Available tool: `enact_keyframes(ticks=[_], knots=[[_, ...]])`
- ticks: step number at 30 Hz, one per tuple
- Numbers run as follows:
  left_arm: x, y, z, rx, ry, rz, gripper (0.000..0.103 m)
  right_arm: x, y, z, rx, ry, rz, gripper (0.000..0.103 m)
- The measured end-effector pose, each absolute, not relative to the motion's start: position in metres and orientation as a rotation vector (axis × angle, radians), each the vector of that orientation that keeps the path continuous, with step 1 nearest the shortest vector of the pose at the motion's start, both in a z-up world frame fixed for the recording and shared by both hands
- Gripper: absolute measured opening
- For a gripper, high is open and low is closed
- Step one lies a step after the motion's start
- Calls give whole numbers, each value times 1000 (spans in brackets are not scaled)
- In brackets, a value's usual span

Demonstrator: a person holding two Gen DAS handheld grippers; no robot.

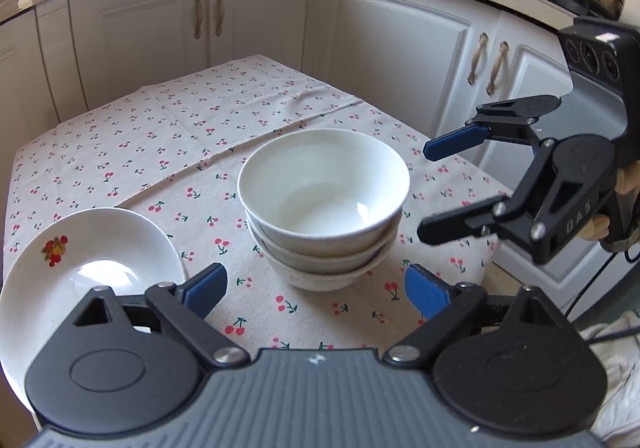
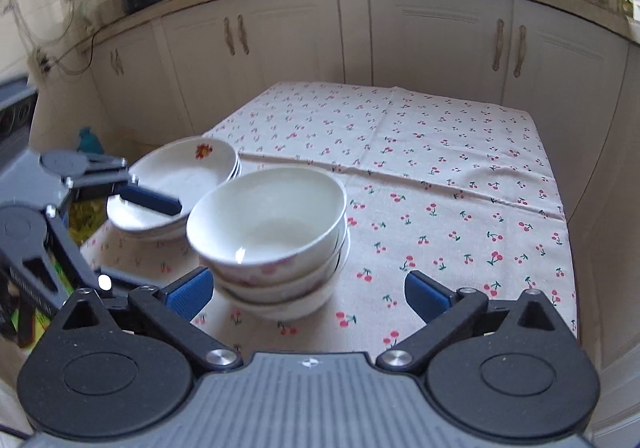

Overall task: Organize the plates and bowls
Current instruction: 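Grasp the bowl stack from opposite sides with both tools, then lift and carry the bowl stack with both tools over the plate stack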

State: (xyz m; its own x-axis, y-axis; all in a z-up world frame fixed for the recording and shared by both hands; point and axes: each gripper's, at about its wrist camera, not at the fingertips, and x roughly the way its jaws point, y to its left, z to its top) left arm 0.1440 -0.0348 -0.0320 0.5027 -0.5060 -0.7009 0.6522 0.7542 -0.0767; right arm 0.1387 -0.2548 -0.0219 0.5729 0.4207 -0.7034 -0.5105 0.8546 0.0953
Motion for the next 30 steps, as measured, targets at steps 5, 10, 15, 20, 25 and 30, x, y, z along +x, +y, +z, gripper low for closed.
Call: enact_keyframes(ticks=[5,10,15,20,25,30], knots=[[154,-35,-38,291,781,-744,95,133,-238,-39,-259,794,575,103],[165,-42,-49,400,811,-790,95,141,-228,-51,-343,805,615,103],[178,-51,-55,496,818,-850,95,154,-224,-54,-406,813,675,103],[196,-56,-60,549,844,-907,94,168,-220,-56,-481,827,760,101],[209,-62,-66,585,866,-987,93,181,-220,-58,-515,861,843,97],[214,-66,-66,605,870,-1062,91,188,-218,-56,-536,882,916,92]])
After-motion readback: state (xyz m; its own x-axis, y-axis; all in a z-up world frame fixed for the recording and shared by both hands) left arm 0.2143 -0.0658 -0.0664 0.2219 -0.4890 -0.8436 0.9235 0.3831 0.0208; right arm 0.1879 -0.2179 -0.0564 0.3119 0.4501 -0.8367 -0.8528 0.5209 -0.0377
